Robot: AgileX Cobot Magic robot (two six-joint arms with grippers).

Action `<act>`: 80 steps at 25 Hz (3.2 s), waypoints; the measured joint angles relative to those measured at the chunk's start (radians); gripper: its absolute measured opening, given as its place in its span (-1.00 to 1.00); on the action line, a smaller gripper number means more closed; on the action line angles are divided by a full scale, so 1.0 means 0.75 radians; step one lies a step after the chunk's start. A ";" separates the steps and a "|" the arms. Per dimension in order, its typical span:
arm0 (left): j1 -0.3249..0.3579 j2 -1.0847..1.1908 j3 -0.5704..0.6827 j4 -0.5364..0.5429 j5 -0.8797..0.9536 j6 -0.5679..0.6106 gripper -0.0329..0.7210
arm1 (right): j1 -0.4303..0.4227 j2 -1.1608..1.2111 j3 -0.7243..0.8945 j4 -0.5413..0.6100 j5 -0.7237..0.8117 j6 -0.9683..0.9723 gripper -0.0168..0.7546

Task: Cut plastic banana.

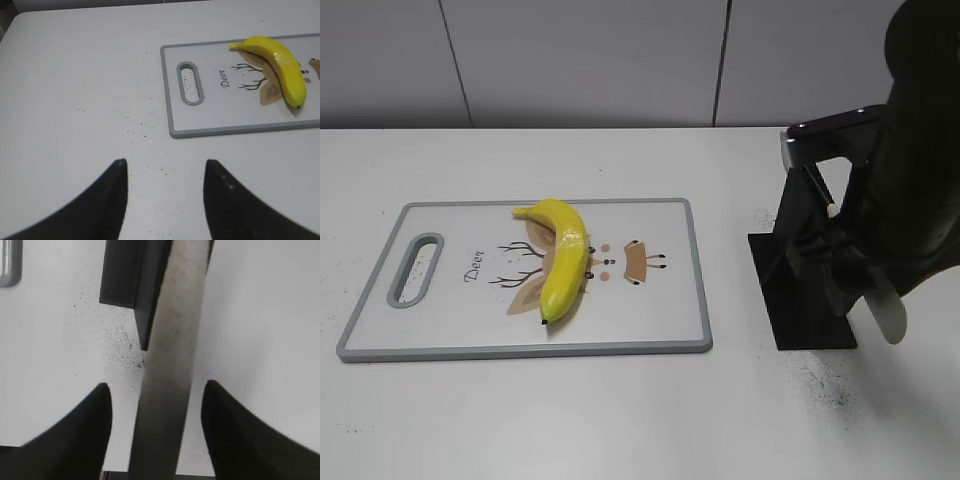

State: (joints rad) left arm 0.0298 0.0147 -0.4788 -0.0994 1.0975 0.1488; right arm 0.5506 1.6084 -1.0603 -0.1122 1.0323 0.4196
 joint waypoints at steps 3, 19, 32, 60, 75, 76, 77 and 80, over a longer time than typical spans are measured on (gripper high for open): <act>0.000 0.000 0.000 0.000 0.000 0.000 0.34 | 0.000 0.020 0.000 0.035 0.002 0.001 -0.10; 0.000 0.000 0.000 0.000 0.000 0.000 0.34 | -0.001 -0.051 0.000 0.042 0.018 0.047 -0.49; 0.000 0.000 0.000 0.000 0.000 0.000 0.34 | -0.001 -0.264 -0.019 0.044 0.031 0.049 -0.51; 0.000 0.021 -0.012 -0.005 -0.013 0.020 0.51 | 0.000 -0.298 -0.360 0.020 -0.087 -0.446 -0.54; 0.000 0.503 -0.204 -0.134 -0.184 0.237 0.64 | -0.050 -0.066 -0.374 0.421 -0.117 -1.085 -0.54; 0.000 0.535 -0.215 -0.148 -0.202 0.255 0.64 | -0.073 -0.058 -0.374 0.497 -0.119 -1.139 -0.54; 0.000 0.574 -0.225 -0.161 -0.218 0.272 0.64 | -0.111 -0.047 -0.374 0.580 -0.119 -1.217 -0.54; 0.000 0.675 -0.263 -0.216 -0.253 0.341 0.64 | -0.230 -0.026 -0.380 0.864 -0.104 -1.504 -0.54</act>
State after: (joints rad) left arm 0.0295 0.5211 -0.6759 -0.2615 0.9079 0.4049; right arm 0.3782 1.5891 -1.3456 0.5362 0.9541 -0.7087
